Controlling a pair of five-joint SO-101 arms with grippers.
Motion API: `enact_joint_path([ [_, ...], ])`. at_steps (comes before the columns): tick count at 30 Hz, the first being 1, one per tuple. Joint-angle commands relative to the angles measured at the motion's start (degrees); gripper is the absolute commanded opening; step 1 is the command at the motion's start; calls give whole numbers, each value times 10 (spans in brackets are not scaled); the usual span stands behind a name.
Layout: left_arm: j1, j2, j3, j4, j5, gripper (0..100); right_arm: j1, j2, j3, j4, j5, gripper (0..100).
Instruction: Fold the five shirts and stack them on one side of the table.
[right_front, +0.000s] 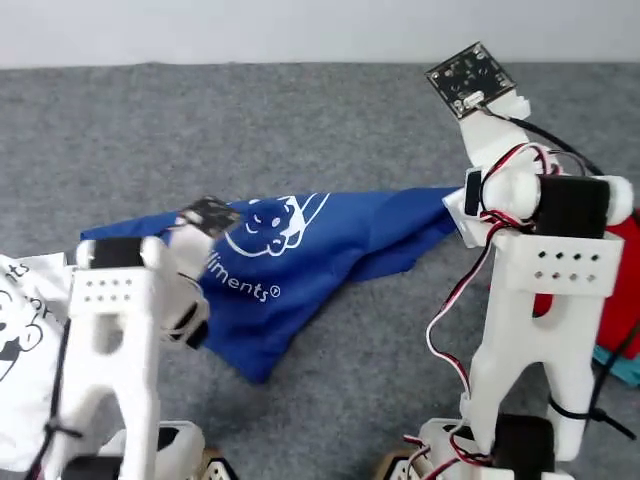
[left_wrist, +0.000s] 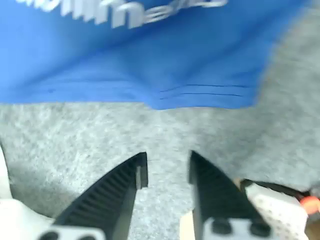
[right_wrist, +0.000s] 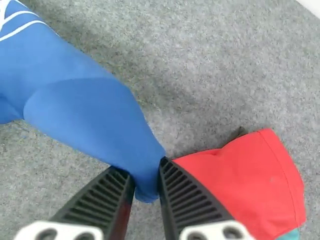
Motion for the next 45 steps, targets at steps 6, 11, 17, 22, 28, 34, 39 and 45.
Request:
enact_joint_path([
  [6,193,-2,-14,-25,128,230,-15,14,-26,5,2,10],
  [11,236,147,-16,-87,156,232,-15,20,-26,7,1,10],
  [17,248,273,-15,-164,179,230,-11,21,-26,7,3,10],
  [22,222,331,-15,-205,179,227,-11,21,-26,7,4,10],
  [28,193,363,-16,-232,175,133,-9,20,-26,7,5,10],
  [34,180,337,-36,-178,158,16,17,14,-31,3,5,10],
  [39,150,189,-79,-91,138,14,9,-28,-31,-1,6,10],
  [45,95,5,-196,8,113,14,1,-96,-31,-57,5,10],
])
